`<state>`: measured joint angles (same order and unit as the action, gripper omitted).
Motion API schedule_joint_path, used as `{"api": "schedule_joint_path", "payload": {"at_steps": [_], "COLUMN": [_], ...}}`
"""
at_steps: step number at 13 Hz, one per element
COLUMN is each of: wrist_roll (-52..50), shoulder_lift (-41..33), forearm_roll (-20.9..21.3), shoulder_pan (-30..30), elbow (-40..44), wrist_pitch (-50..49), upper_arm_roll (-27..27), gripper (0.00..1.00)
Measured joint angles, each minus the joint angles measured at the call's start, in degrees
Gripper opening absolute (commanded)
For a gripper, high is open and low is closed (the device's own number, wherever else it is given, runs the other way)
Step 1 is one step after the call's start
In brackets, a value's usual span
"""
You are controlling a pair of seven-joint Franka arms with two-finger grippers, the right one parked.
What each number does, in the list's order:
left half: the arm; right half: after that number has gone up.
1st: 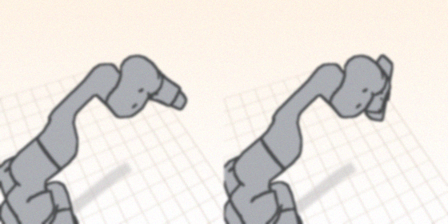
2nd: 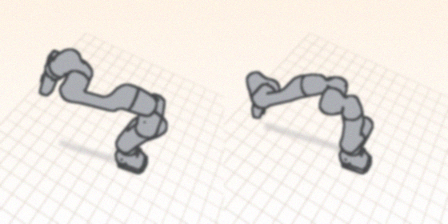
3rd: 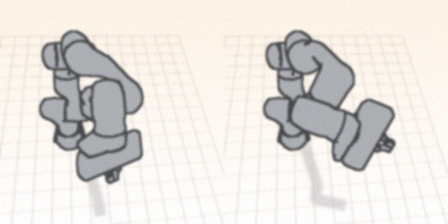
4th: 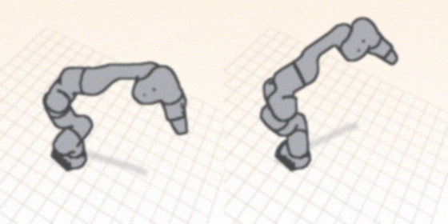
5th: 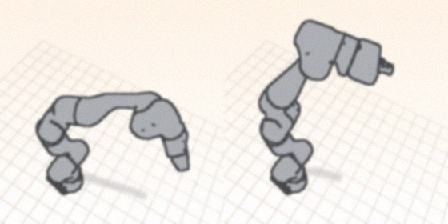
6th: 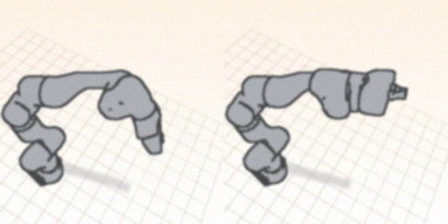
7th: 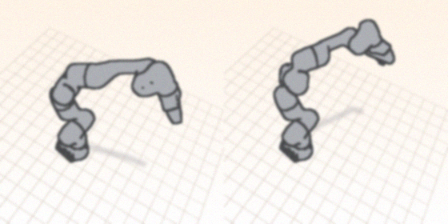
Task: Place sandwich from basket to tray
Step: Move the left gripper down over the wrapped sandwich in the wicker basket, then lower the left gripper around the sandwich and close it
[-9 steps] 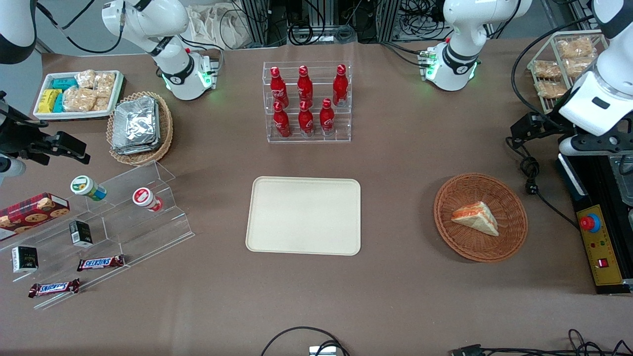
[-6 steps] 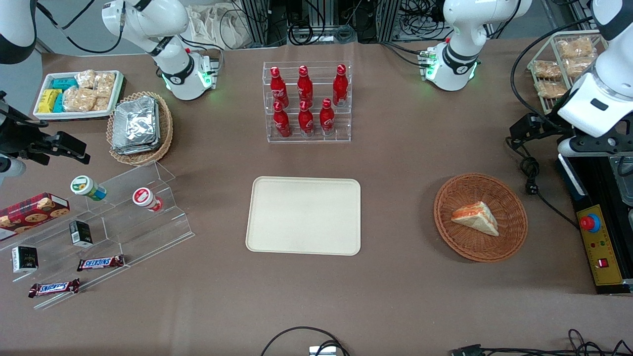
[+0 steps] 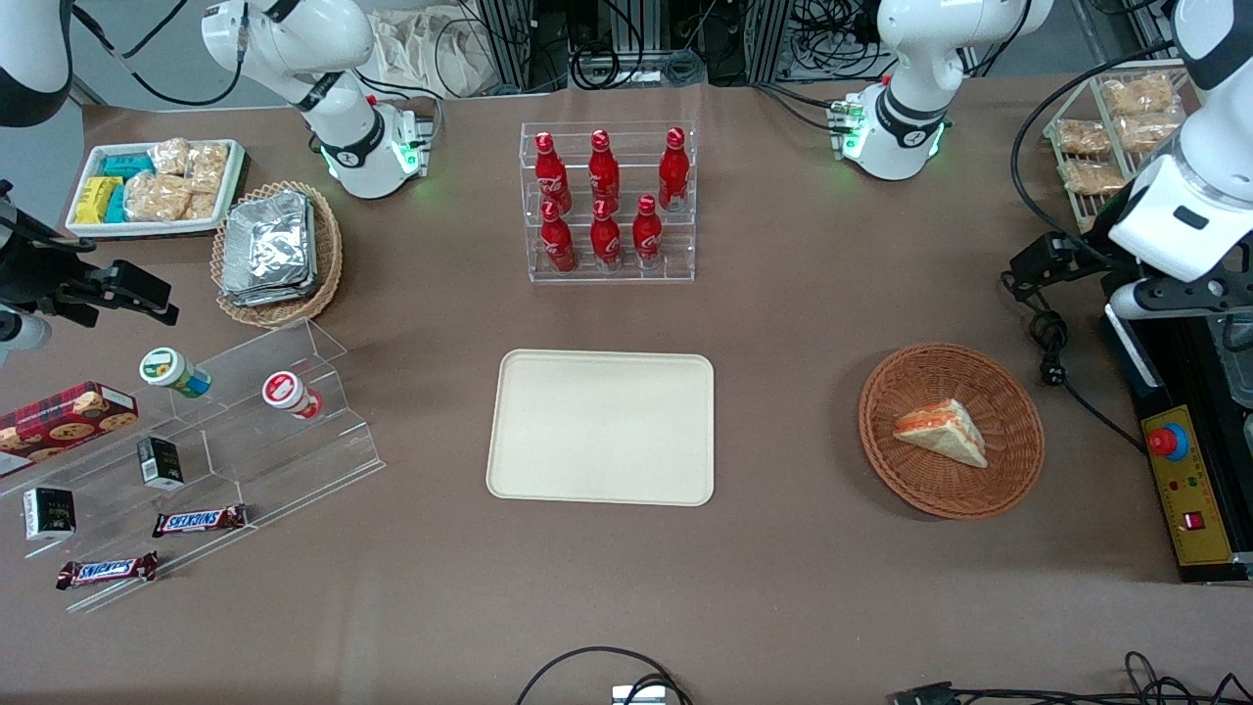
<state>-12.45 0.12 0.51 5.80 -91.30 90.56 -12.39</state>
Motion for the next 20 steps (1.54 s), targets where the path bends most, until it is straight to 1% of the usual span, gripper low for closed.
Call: {"api": "schedule_joint_path", "payload": {"at_steps": [2,4,5,6,7,8,10,12,16,18,20], "wrist_roll": [-8.94,-21.35,-27.54,-32.11,-34.70,-36.76,-41.57,-46.51,-51.12,-53.38,-55.20], "shoulder_lift": [0.88,2.16,2.92,3.66,4.49,5.47,8.12,10.86,13.92,14.76,16.17], "forearm_roll": [-0.12,-0.18,-0.18,-0.16,-0.16,-0.15,-0.04,0.14,3.26,3.47,3.64], "shoulder_pan": [0.04,0.05,0.07,0.10,0.15,0.27,0.55,0.50,0.54,0.55,0.57], "elbow": [0.06,0.09,0.10,0.11,0.10,0.07,-0.28,-2.52,-12.07,-16.08,-17.73], "wrist_pitch": [0.79,2.23,2.66,2.87,2.88,2.95,4.88,9.45,22.48,28.09,31.99], "upper_arm_roll": [0.17,0.23,0.29,0.61,1.32,1.96,2.39,2.39,2.41,2.93,3.82], "gripper": [1.00,0.88,0.88,0.91,0.98,1.00,1.00,1.00,1.00,1.00,1.00]}}
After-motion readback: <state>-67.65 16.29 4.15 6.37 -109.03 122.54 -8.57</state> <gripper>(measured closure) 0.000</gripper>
